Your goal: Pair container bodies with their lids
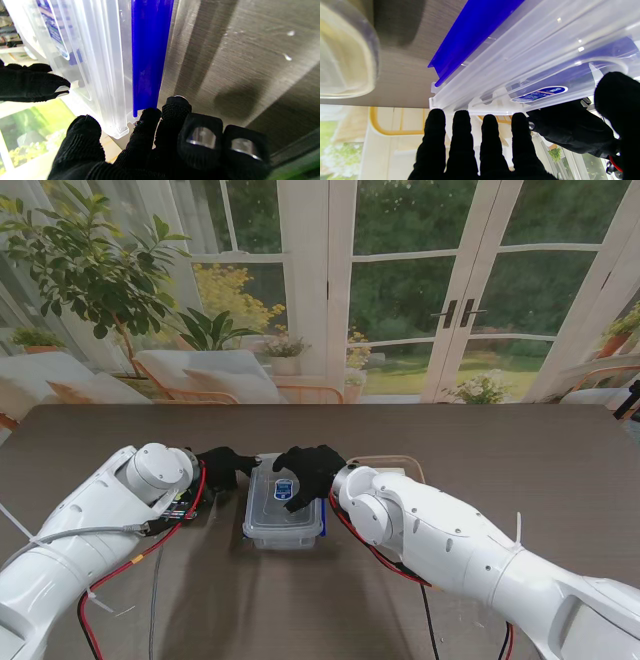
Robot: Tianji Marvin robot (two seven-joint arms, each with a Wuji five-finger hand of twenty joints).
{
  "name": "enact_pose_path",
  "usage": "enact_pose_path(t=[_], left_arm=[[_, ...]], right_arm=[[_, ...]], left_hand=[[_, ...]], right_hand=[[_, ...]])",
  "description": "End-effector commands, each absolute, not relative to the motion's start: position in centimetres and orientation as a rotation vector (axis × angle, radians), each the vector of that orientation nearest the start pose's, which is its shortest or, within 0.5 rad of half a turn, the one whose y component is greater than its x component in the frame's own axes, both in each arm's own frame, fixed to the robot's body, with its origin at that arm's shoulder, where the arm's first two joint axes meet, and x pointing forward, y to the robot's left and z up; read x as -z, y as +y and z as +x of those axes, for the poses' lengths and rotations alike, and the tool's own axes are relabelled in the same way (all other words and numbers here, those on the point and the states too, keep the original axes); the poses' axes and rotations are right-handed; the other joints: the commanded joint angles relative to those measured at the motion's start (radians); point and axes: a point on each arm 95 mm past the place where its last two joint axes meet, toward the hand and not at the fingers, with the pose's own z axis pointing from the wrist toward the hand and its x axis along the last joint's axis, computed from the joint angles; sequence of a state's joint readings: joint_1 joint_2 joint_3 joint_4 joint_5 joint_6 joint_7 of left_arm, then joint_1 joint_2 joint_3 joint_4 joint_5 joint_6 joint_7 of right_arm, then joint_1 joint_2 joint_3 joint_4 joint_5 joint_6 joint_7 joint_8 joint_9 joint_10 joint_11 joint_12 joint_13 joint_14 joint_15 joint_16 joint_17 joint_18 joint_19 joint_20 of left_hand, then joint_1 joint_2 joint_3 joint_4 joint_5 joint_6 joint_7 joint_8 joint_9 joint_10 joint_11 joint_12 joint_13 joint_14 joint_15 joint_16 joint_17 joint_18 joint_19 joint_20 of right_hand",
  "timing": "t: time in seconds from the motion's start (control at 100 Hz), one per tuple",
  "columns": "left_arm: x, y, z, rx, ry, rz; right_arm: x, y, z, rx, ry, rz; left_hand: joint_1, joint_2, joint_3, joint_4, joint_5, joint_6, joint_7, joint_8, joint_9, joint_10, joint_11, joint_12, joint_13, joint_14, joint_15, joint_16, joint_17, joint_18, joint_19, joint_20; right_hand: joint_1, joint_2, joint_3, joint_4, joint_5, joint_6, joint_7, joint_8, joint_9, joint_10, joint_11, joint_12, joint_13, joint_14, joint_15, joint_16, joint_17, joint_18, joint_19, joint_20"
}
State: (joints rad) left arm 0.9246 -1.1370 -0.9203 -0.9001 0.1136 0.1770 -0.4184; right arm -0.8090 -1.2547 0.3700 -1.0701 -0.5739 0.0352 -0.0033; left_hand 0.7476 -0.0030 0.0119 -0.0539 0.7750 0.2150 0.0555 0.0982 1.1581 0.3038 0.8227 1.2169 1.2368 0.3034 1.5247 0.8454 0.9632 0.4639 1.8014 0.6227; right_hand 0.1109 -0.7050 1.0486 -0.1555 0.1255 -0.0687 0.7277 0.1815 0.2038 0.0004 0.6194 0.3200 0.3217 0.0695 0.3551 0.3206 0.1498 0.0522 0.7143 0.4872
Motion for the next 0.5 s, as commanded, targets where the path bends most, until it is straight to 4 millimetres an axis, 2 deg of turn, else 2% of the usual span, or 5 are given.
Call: enact_pose_path(t=[0.0,0.13,0.3,0.34,0.49], left_arm=[[35.5,3.4,53.5,1.315,1.404,-2.353],[35.5,3.5,53.2,1.325,1.35,-2.401],[35.4,3.7,52.9,1.335,1.279,-2.467],[35.4,3.7,52.9,1.335,1.271,-2.477],[35.0,4.0,52.6,1.333,1.266,-2.48]], right_arm=[[35.3,16.6,48.9,-1.465,2.006,1.12],[35.7,16.5,48.7,-1.463,2.011,1.124],[36.2,16.6,48.4,-1.462,2.019,1.127],[36.3,16.6,48.3,-1.463,2.019,1.129],[36.6,16.7,48.0,-1.464,2.02,1.134]], left_hand=[[0.024,0.034,-0.025,0.024,0.164,-0.03,0.234,0.102,-0.036,0.061,-0.017,-0.009,-0.029,0.046,-0.03,0.05,-0.037,0.046,0.07,0.081],[0.033,0.035,-0.026,0.021,0.157,-0.03,0.251,0.123,-0.094,0.081,-0.049,-0.028,-0.106,0.091,-0.075,0.076,-0.125,0.065,-0.014,0.186],[0.037,0.038,-0.027,0.018,0.162,-0.015,0.259,0.131,-0.121,0.1,-0.084,-0.051,-0.15,0.13,-0.109,0.078,-0.172,0.079,-0.048,0.223],[0.04,0.039,-0.029,0.017,0.165,-0.008,0.268,0.142,-0.127,0.103,-0.094,-0.066,-0.156,0.136,-0.12,0.09,-0.177,0.084,-0.071,0.269],[0.039,0.039,-0.03,0.017,0.193,0.013,0.289,0.152,-0.138,0.107,-0.125,-0.086,-0.169,0.148,-0.136,0.088,-0.186,0.085,-0.079,0.28]], right_hand=[[0.001,-0.024,0.0,0.0,-0.043,-0.002,-0.016,-0.008,-0.01,0.016,-0.014,0.005,0.05,0.019,0.035,-0.001,-0.199,-0.015,0.021,-0.01],[-0.002,-0.032,0.007,-0.004,-0.044,-0.001,-0.037,-0.019,-0.016,0.014,-0.013,0.005,0.046,0.019,0.034,-0.001,-0.201,-0.016,0.019,-0.011],[-0.001,-0.036,0.012,-0.006,-0.043,0.0,-0.047,-0.025,-0.018,0.014,-0.013,0.005,0.045,0.018,0.034,-0.001,-0.201,-0.017,0.018,-0.01],[-0.002,-0.038,0.013,-0.006,-0.042,0.0,-0.048,-0.026,-0.018,0.014,-0.013,0.005,0.045,0.019,0.034,-0.001,-0.201,-0.018,0.017,-0.01],[-0.002,-0.036,0.013,-0.007,-0.043,0.001,-0.056,-0.031,-0.025,0.014,-0.013,0.005,0.044,0.018,0.034,-0.001,-0.201,-0.018,0.017,-0.01]])
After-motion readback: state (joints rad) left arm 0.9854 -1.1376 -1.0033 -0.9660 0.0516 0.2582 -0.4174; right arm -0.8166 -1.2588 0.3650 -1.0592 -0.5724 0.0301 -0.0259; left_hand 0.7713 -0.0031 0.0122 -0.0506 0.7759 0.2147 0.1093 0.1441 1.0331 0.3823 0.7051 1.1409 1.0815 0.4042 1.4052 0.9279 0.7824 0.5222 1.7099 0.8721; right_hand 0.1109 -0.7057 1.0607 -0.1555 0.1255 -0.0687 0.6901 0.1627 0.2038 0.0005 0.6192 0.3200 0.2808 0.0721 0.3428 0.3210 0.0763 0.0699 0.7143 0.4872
